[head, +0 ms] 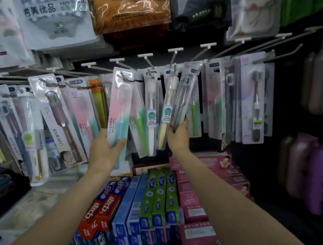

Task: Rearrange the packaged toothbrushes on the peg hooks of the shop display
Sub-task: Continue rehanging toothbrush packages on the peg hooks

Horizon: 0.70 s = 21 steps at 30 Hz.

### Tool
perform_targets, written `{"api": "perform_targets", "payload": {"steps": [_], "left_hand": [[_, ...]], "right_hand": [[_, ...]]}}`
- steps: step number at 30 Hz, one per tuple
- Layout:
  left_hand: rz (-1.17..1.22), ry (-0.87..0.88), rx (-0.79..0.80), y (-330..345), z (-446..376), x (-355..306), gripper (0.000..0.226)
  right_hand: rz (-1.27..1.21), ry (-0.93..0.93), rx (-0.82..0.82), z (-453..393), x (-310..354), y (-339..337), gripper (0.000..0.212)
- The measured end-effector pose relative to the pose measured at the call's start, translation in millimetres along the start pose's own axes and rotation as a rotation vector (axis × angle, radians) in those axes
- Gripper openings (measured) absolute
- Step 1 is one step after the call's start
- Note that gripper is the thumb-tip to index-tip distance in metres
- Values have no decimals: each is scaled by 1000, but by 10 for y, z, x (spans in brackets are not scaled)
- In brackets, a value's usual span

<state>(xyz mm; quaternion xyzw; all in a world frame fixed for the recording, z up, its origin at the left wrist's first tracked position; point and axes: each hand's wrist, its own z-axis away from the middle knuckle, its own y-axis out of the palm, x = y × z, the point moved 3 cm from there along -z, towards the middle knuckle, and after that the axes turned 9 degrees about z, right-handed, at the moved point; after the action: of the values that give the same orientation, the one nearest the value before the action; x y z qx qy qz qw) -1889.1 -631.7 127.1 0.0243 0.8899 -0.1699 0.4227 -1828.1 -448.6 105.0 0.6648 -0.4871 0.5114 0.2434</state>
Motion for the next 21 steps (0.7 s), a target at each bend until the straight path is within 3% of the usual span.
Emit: {"api": "perform_targets", "payload": {"steps": [2,6,9,15,21], "left_hand": [[-4,6,-2,-21,0,1,34],[-19,17,-9,-59,-4,9,33],[-23,2,-20,-37,4,8,33],[24,-47,-9,134,89,-54,42],[98,-102,2,152,169,-145,40]], "right_hand": [[8,11,8,-12,3,19,45],[79,42,-174,30,-19,-245,39],[21,-18,-199,123,-14,-526,43],[-108,-38,44,189,62,-988,58],[235,-75,109,58,204,-1467,57]]}}
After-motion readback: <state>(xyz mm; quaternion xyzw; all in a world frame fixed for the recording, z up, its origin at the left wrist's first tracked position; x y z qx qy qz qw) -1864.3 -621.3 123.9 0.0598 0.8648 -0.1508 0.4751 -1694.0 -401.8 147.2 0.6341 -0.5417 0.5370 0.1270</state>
